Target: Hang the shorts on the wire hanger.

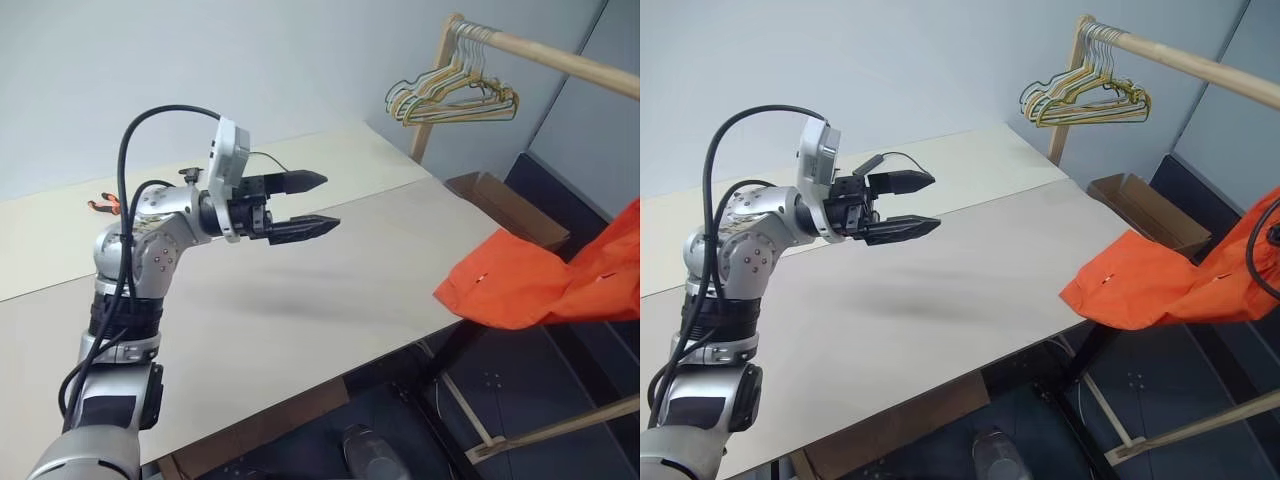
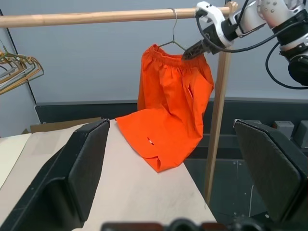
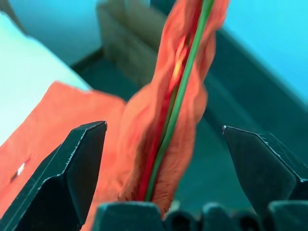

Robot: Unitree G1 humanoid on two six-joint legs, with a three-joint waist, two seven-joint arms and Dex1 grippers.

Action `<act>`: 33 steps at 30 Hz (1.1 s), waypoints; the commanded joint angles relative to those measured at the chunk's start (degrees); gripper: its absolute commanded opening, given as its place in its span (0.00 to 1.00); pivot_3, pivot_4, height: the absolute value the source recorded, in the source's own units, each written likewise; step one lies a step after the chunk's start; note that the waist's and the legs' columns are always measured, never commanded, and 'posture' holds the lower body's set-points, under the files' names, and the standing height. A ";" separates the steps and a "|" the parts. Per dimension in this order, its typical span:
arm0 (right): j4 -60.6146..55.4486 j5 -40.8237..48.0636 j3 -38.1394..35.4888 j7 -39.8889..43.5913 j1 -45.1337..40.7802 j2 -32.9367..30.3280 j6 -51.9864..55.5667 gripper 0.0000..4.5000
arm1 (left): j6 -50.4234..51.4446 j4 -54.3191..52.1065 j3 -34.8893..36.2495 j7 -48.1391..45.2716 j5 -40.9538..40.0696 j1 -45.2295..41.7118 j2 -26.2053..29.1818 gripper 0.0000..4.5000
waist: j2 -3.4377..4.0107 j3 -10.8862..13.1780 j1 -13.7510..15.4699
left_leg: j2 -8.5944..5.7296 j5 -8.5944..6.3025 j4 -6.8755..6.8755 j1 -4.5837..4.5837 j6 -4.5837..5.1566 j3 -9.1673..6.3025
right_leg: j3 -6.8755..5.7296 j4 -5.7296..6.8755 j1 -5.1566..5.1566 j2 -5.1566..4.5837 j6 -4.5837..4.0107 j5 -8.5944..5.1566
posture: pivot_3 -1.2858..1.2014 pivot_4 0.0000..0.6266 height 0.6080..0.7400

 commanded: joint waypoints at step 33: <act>-14.34 -0.64 31.39 34.06 7.33 19.46 -59.09 1.00 | -1.89 -25.37 10.59 12.18 3.21 29.92 14.27 1.00 | -1.00 0.69 18.68 | 0.19 0.00 0.05 -0.31 0.00 0.11 | -0.31 0.09 -0.47 0.11 -0.73 0.33 | 0.54 0.08 1.00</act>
